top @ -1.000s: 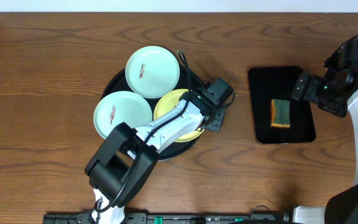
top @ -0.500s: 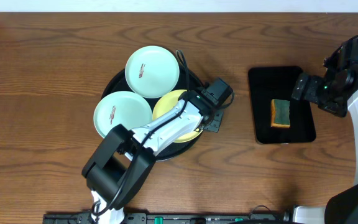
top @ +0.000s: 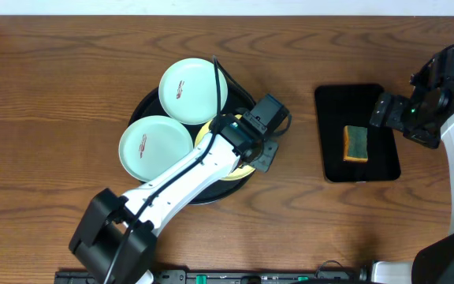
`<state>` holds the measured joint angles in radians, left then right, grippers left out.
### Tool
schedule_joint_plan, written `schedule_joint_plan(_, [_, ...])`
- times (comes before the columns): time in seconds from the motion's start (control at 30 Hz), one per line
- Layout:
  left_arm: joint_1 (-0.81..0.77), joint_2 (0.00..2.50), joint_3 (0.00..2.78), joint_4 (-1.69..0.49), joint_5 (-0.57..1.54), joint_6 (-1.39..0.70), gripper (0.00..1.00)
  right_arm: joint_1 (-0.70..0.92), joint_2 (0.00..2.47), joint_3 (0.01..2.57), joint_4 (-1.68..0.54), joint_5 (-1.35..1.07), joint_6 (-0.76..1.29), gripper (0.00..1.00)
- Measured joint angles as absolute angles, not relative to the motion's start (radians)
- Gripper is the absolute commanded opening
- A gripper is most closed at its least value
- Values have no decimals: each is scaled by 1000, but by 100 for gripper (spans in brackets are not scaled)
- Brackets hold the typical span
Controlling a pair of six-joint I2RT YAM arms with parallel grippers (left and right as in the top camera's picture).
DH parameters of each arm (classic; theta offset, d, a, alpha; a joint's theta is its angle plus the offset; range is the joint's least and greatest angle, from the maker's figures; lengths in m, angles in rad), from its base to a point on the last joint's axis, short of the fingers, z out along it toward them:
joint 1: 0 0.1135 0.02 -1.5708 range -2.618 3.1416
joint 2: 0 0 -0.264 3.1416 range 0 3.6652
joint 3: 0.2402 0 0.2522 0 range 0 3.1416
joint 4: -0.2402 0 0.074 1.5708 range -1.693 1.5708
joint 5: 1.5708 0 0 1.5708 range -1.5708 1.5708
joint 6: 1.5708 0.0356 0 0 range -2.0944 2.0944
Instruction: Clean dirty plates on tray and stack at the side
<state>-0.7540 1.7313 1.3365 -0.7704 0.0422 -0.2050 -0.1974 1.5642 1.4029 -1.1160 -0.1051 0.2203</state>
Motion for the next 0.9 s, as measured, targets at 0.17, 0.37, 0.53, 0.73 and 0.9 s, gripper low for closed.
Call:
schedule_joint_plan(0.17, [-752, 1728, 1336, -830, -69, -167, 12, -197, 1564, 1403, -1116, -105, 220, 99])
schedule_joint_plan(0.37, [-693, 1721, 1336, -832, -123, -190, 51, -197, 1564, 1403, -1116, -105, 220, 99])
schedule_joint_plan(0.53, [-552, 1673, 1336, -832, -76, -182, 54, -197, 1564, 1403, -1116, -105, 220, 99])
schedule_joint_plan(0.73, [-336, 1652, 1336, -878, 95, -37, 14, -197, 1564, 1403, -1116, -105, 220, 99])
schedule_joint_plan(0.9, [-202, 1652, 1336, -887, 165, 19, 7, -197, 1564, 1403, -1116, -105, 221, 99])
